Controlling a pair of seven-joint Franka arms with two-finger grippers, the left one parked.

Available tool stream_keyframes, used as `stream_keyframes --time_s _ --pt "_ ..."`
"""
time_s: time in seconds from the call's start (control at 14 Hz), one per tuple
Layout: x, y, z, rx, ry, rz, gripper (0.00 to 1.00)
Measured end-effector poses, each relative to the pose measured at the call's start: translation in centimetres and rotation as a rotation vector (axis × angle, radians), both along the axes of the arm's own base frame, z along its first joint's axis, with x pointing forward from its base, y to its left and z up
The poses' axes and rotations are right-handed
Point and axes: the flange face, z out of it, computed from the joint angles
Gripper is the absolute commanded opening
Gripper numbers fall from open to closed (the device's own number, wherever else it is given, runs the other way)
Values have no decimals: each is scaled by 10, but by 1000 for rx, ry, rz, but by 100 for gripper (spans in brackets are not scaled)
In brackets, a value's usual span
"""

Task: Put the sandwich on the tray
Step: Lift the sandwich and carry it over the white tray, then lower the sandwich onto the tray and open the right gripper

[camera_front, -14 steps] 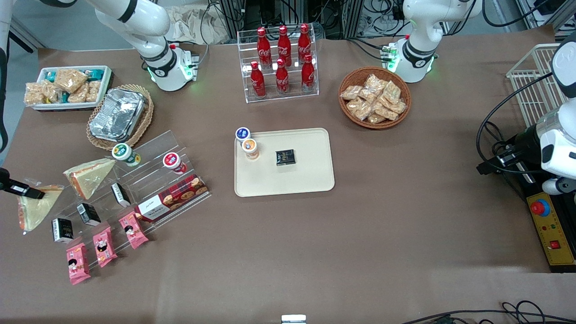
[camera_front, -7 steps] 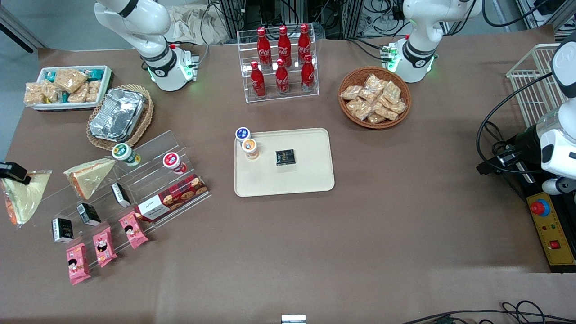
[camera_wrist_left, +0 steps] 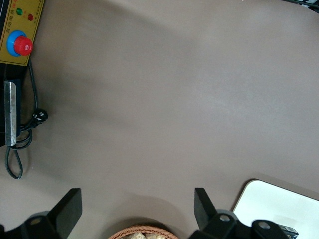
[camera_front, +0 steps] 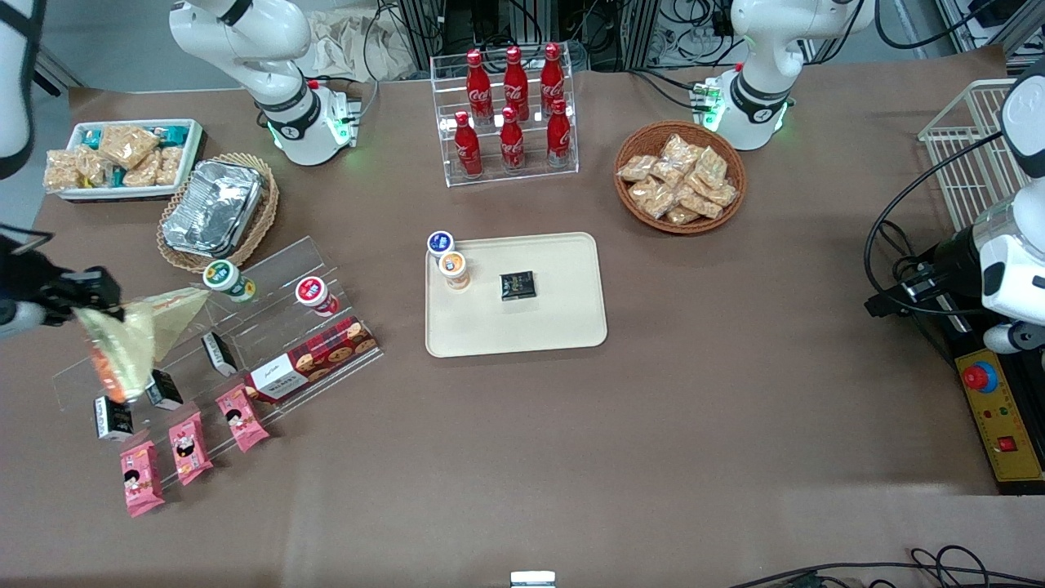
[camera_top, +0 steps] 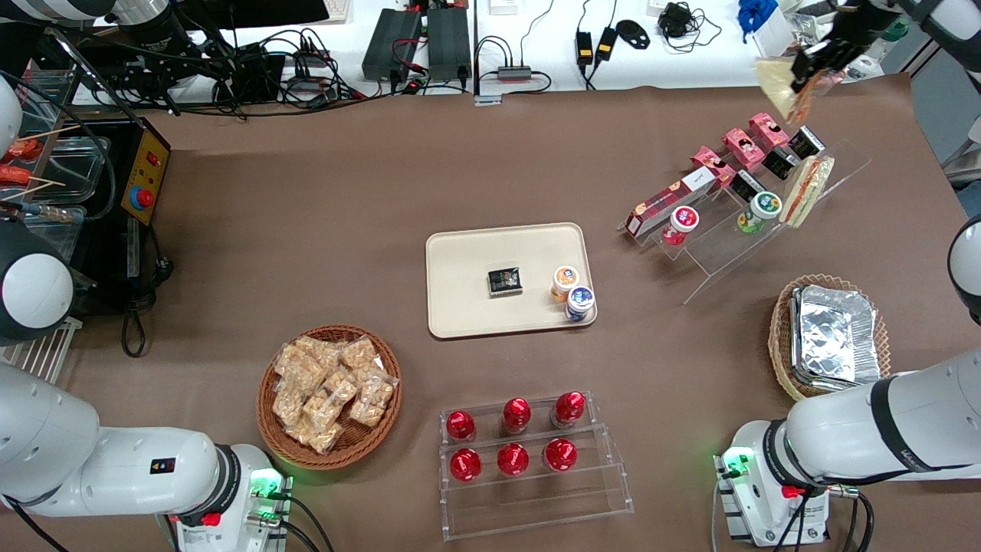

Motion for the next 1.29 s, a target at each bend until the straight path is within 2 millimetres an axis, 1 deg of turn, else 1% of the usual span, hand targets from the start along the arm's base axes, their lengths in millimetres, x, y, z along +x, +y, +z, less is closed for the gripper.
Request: stream_keyframes --time_s 0.14,0.21,0.29,0.43,0.57,0.64,0.71,0.79,0.86,0.93,1.14,1.29 --pt "-2 48 2 1 4 144 0" --pt "-3 77 2 1 2 210 0" --pt "-6 110 2 1 1 276 0" --pt "-17 185 0 0 -8 408 0" --pt "-31 258 -12 -2 -15 538 0" --pt "-37 289 -24 -4 -15 602 0" --pt "-41 314 -39 -6 -16 667 0" --pt "-41 334 -57 -8 -21 734 0" --pt "-38 351 -78 -10 -28 804 0" --pt "-34 368 -108 -13 -35 886 0" --pt "-23 397 -174 -23 -68 1054 0" --pt "-22 416 -214 -30 -83 1127 0"
